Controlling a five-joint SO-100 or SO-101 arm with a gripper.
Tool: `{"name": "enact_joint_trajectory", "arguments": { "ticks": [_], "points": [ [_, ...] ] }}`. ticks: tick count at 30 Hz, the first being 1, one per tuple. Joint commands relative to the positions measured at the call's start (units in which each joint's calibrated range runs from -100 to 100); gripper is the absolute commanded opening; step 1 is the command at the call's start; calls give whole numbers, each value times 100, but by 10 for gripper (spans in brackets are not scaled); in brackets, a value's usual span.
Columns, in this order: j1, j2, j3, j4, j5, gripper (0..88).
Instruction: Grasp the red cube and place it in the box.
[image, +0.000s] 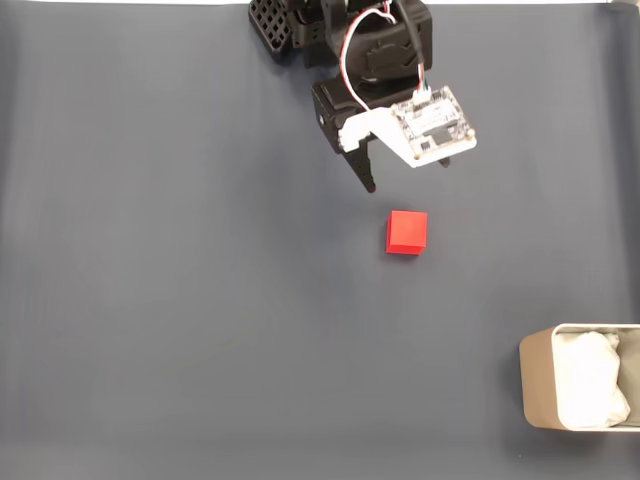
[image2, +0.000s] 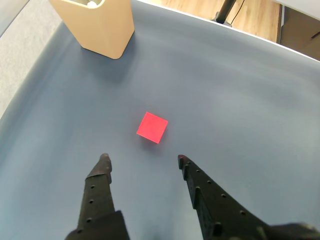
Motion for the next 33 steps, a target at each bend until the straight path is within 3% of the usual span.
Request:
{"name": "enact_joint_trajectory", "arguments": {
  "ticks": [1,33],
  "points": [
    [26,119,-340,-202,-88,350],
    [26,1341,509,-1850,-39,388]
  ]
}}
